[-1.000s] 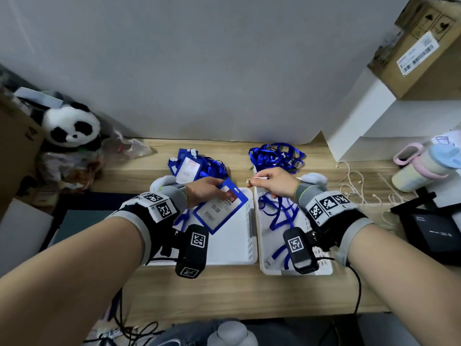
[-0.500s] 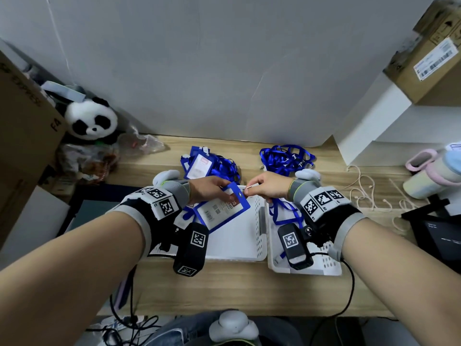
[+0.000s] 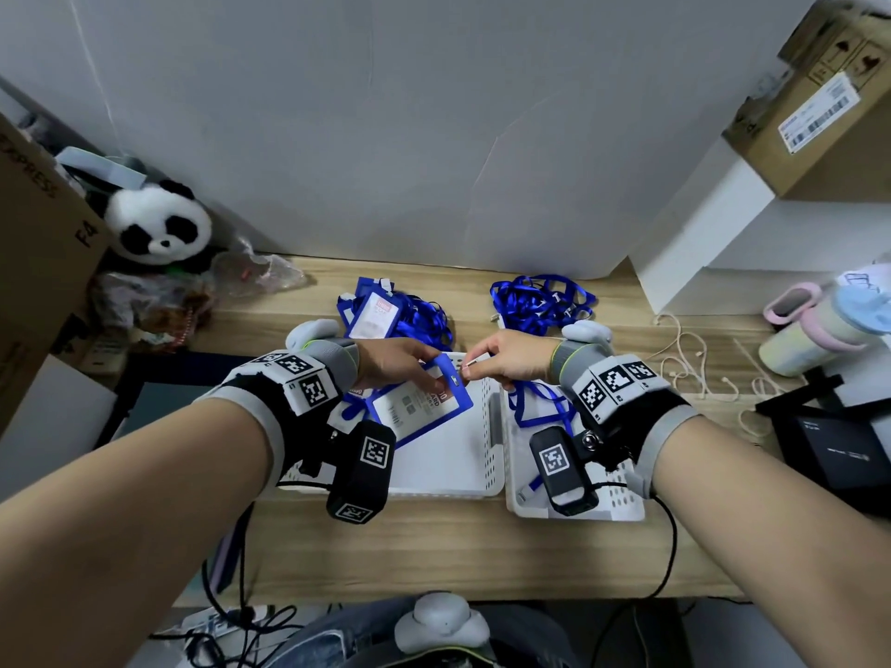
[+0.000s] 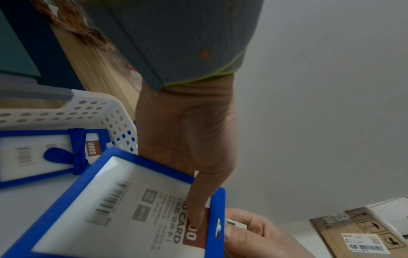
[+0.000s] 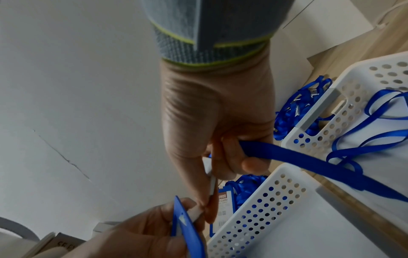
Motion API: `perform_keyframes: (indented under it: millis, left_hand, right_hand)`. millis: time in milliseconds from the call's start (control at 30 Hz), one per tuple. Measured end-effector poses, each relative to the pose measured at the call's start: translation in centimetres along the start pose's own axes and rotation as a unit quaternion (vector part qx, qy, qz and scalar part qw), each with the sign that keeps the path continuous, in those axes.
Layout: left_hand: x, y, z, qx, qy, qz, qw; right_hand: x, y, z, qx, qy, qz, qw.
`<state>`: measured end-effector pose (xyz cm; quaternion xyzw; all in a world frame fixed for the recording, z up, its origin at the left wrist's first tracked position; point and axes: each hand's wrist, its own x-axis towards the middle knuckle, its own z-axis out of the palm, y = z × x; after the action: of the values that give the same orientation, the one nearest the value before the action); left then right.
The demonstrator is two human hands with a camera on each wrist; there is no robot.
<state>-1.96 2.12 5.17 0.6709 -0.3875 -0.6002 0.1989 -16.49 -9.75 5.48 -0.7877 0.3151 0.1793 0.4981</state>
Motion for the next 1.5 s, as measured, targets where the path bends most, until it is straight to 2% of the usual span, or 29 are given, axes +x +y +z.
perform_keyframes:
  millis: [100,300,500,567,733,867,967,1267,1500]
  left_hand:
    - [0.0,0.1,0.2,0.021,0.000,-0.002,1.000]
    - [0.0,0.2,0.3,0.056,0.042,-0.005,0.998]
    - [0.0,0.3,0.3,0.069,0.082,-0.004,0.994]
    - [-0.2,0.2,0.3,0.078,0.087,-0.006,0.993]
    - [-0.4,0.1,0.4,0.086,0.101,-0.010,0.991]
    - [-0.5,-0.4,0.3,0.074,0.119,-0.015,0.990]
    - [-0.7,-0.7,0.2,0.077,0.127,-0.026,0.989]
    - [-1.2,-0.8,0.0,0.066,0.108,-0.021,0.992]
    - [-1.1,-0.5,0.3,0.035,0.107,-0.014,0.994]
  right_hand:
    - [-0.1,0.1,-0.1,0.004,-0.016,0.016,1.000]
    - [-0.2,0.2,0.3,0.051,-0.022,0.019,0.998]
    - [-0.3,-0.2,1.0,0.063,0.006,-0.003,0.998]
    - [-0.2,-0.4,1.4,0.029,0.015,-0.012,0.999]
    - [0.4,-0.2,2.5,-0.028,0.104,-0.033,0.994]
    - [0.7,0.0,2.9,0.047,0.085,-0.039,0.994]
    - [0.8,0.3,2.7,0.049,0.091,-0.050,0.993]
    - [1.1,0.5,2.7,0.032,0.058,-0.066,0.996]
    - [1.5,1.2,2.7,0.026,0.101,-0.087,0.991]
